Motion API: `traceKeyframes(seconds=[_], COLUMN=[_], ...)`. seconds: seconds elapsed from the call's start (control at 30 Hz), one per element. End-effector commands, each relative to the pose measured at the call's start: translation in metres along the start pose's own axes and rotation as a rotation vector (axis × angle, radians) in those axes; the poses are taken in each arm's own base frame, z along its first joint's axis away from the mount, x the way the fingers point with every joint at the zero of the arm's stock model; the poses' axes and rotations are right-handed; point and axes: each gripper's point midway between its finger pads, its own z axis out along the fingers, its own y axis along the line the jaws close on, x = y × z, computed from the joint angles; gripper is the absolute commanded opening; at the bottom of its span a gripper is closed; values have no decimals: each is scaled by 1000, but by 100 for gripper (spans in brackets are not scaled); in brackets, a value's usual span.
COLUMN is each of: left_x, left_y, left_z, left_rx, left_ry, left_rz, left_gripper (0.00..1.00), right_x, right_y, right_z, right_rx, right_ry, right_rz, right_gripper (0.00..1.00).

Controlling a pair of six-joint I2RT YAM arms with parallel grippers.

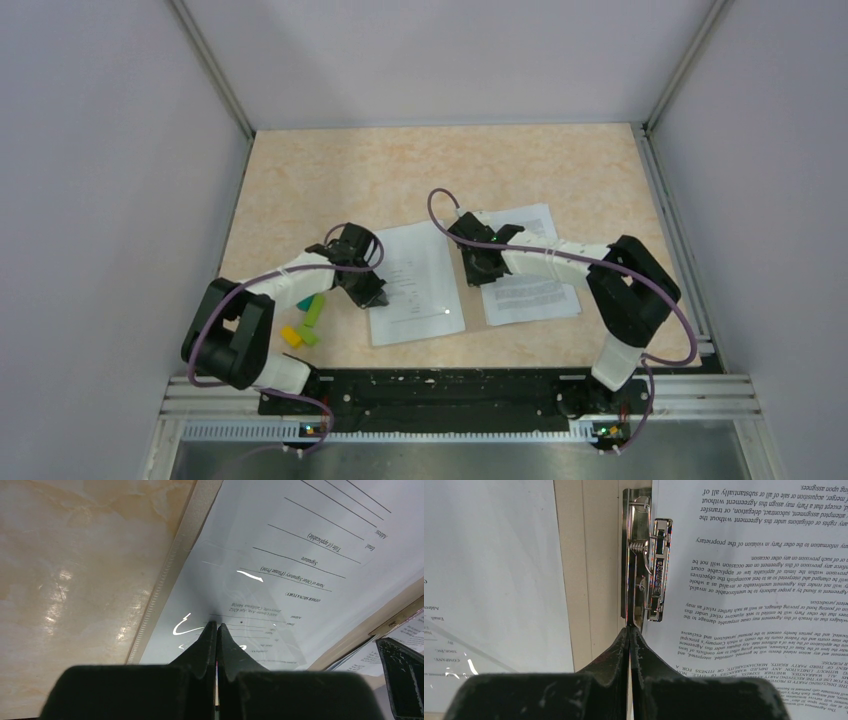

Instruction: Put the files into the folder

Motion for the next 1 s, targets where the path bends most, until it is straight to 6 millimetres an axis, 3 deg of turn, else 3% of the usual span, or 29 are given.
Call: traceKeyframes(seconds=[0.0, 0.47, 0.6, 0.77, 0.97], left_x=[-5, -7, -8, -12, -15], left_y=[64, 61, 52, 27, -23], left_z=[17, 15, 12, 1, -29], left_rx=[-252, -245, -216, -146, 44], left_ry=[-61, -64, -60, -45, -32], left_rz=[26, 37, 56, 113, 191], left_gripper=[0, 0, 0, 0, 0], right_x=[3, -21, -36, -45, -50], right_y=[-20, -14, -8, 0, 2], right_z=[-8, -23, -32, -32, -20], right_rx=[66, 43, 11, -9, 37], right_ry=[38, -31, -80, -107, -116], right_rz=[-18, 1, 12, 4, -27], right_gripper=[0, 0, 14, 26, 37])
